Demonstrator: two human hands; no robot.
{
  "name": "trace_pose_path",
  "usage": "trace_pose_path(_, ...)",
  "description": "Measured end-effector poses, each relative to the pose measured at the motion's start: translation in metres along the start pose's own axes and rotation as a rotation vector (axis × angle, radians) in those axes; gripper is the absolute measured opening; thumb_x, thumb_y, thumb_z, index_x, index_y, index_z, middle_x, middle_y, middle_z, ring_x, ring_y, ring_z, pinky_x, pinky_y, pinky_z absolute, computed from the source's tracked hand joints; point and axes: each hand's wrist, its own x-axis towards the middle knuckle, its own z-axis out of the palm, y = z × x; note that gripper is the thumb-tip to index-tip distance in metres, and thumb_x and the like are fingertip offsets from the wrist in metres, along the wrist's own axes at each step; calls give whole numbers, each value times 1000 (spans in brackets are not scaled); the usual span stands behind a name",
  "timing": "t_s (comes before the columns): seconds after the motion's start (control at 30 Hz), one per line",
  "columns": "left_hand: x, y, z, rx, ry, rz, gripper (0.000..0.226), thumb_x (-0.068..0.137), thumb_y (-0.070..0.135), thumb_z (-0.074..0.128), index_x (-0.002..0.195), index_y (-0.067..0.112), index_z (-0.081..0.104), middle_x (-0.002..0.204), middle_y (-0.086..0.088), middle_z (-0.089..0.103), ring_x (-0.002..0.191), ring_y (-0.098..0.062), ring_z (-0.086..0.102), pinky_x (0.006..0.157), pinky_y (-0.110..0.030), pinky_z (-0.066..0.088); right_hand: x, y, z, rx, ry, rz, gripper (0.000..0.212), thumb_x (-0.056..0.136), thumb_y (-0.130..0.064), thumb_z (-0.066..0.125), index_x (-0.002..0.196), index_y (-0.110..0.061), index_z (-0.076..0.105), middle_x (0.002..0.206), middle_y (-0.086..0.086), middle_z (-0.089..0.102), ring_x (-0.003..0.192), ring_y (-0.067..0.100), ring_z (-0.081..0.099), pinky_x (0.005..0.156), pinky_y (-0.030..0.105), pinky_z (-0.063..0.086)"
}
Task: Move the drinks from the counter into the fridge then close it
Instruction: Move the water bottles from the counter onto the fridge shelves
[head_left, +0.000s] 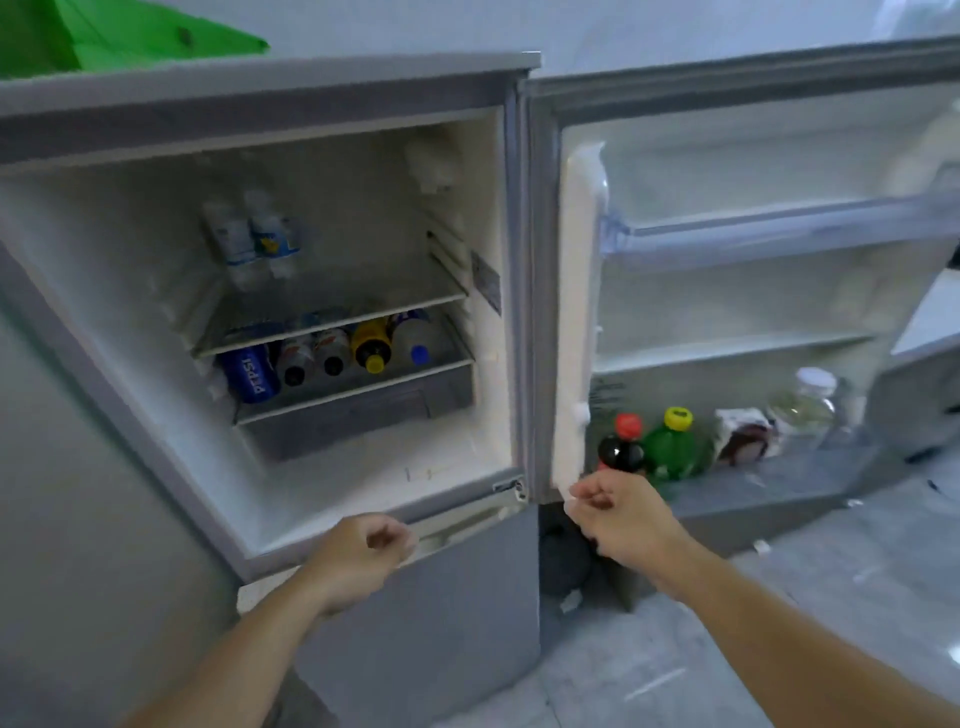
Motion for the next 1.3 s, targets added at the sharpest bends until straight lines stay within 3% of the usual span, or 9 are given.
trace_pose_path(0.13,-1,-6,36,8,-67,25,9,91,23,69,83,22,72,66,16,67,65,-2,60,61,-24,49,-40,58,-54,52,216,183,6,87,-19,72,93,-16,70,76,-1,65,74,17,61,76,37,52)
trace_pose_path(0.3,1,-2,91,9,-259,35,7,93,15,65,93,12,72,80,-4,69,72,-18,60,62,-26,44,-114,110,-113,182,434,448,8,91,-21,70,97,-20,66,85,6,66,71,19,63,59,28,51)
trace_pose_path(0.43,-4,-12,141,37,-426,-7,10,96,13,61,98,8,69,93,-15,70,80,-24,58,60,-25,39,-190,149,-122,261,557,630,14,92,-24,69,103,-17,65,90,5,67,76,18,65,61,28,54)
trace_pose_path(0.7,-23,-71,227,136,-685,-273,17,98,22,59,97,8,67,91,-9,67,73,-22,54,67,-29,46,-336,218,-59,441,746,965,17,91,-19,69,107,-13,65,91,6,65,75,19,63,63,31,53)
trace_pose_path(0.93,-50,-99,262,303,-807,-374,20,97,23,60,93,3,65,94,-11,70,72,-24,55,66,-30,47,-456,252,29,567,845,1292,14,93,-17,67,106,-11,65,95,9,66,74,22,63,61,31,53)
trace_pose_path(1.1,-67,-83,294,392,-835,-390,16,97,16,58,92,2,63,86,-12,65,68,-23,49,61,-25,41,-516,275,69,687,906,1492,16,89,-14,71,103,-8,67,91,11,68,70,25,63,59,30,51)
trace_pose_path(1.3,-80,-24,368,424,-867,-357,21,99,20,56,80,12,59,85,-7,62,68,-20,51,61,-23,42,-545,320,60,845,934,1591,14,88,-7,73,101,-3,66,85,16,68,69,30,60,64,34,50)
